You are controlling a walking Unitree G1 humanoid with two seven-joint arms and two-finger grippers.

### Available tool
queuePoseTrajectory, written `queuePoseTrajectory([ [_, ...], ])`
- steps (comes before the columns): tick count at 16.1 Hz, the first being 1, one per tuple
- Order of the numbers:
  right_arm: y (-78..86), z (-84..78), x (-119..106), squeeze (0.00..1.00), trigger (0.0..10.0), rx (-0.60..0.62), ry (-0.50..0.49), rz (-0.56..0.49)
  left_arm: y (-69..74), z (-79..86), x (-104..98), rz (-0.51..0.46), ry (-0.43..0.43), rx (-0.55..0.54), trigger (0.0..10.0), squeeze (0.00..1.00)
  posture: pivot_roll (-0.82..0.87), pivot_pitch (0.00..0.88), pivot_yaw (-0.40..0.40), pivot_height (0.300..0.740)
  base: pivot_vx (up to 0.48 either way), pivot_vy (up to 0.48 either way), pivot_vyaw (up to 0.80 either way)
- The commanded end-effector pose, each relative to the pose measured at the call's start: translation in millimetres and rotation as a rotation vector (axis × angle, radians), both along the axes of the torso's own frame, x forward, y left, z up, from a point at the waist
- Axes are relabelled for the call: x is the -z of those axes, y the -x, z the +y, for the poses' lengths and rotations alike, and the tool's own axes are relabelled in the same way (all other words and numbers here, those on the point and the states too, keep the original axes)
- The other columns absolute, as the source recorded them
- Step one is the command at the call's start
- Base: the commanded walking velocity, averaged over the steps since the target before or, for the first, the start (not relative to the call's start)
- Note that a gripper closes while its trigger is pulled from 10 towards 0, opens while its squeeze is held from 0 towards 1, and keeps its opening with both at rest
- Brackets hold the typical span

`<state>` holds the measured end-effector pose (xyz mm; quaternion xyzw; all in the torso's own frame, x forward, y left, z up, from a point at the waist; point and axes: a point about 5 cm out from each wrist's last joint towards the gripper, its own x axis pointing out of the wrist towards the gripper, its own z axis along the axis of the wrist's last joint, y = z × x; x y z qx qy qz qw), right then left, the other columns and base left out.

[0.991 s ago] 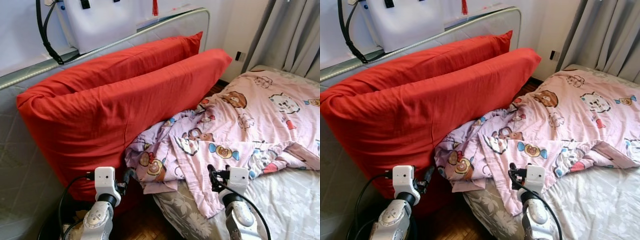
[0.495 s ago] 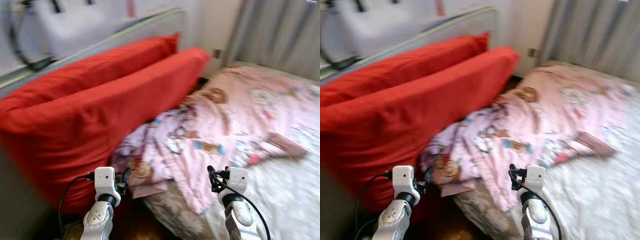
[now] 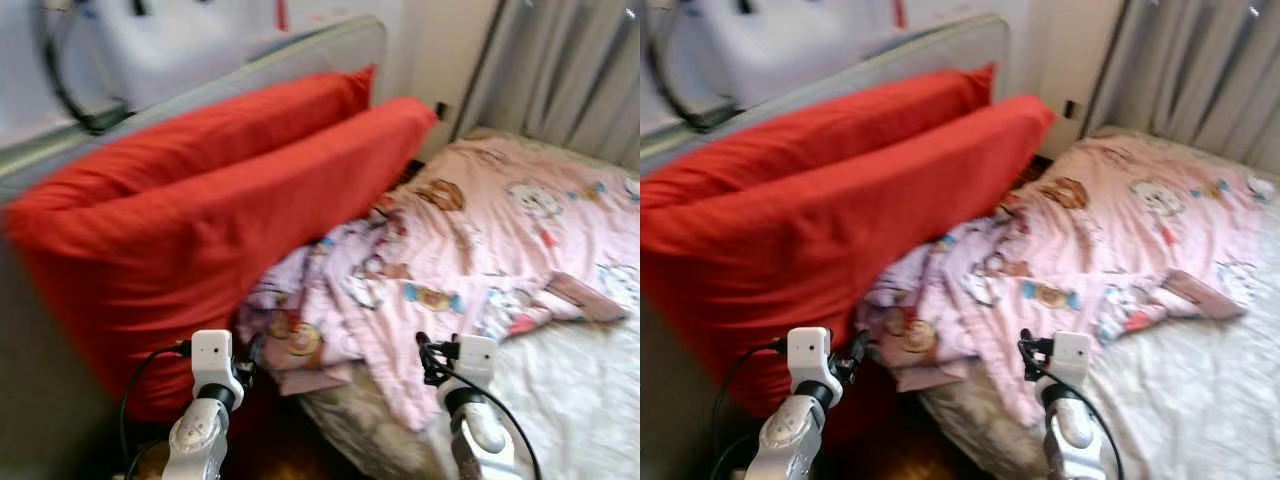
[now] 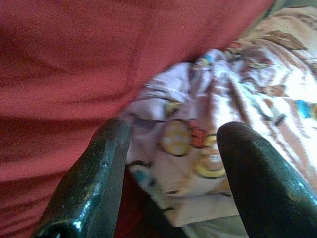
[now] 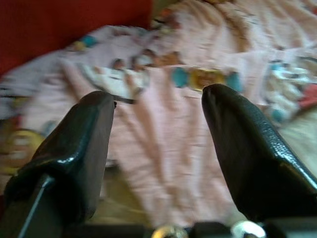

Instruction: Clean up the room

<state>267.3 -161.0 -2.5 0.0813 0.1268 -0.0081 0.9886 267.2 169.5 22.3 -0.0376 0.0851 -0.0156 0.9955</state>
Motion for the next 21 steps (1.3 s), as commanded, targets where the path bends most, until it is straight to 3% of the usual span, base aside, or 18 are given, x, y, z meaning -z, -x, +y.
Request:
queuePoseTrajectory([
  [1, 0.7, -1.9, 0.2, 0.00, 10.0, 0.002, 0.004, 0.005, -0.1, -0.6, -1.0, -0.001, 0.010, -0.004, 10.0, 0.00, -0.02, 0.015, 0.017, 0.740, 0.000, 0.334, 0.00],
  [5, 0.5, -1.3, 0.2, 0.00, 10.0, 0.007, 0.000, 0.008, 0.2, -0.3, -2.1, -0.009, 0.008, -0.002, 10.0, 0.00, -0.02, 0.016, 0.018, 0.740, 0.000, 0.158, -0.40],
  [12, -0.8, -0.6, -1.8, 0.00, 10.0, 0.009, -0.001, -0.003, 0.2, 0.0, -4.3, -0.021, -0.005, 0.006, 10.0, 0.00, -0.02, 0.014, 0.020, 0.740, 0.000, 0.000, 0.00],
  [16, -1.2, -0.2, -1.9, 0.00, 10.0, 0.007, -0.001, -0.003, -0.5, 1.6, -5.8, -0.029, -0.020, 0.007, 10.0, 0.00, -0.02, 0.012, 0.022, 0.740, 0.000, -0.311, 0.00],
  [21, -1.2, 0.0, -1.4, 0.00, 10.0, 0.004, -0.002, 0.000, -1.5, 4.0, -8.0, -0.039, -0.006, -0.007, 10.0, 0.00, -0.02, 0.006, 0.029, 0.740, 0.000, 0.000, 0.00],
])
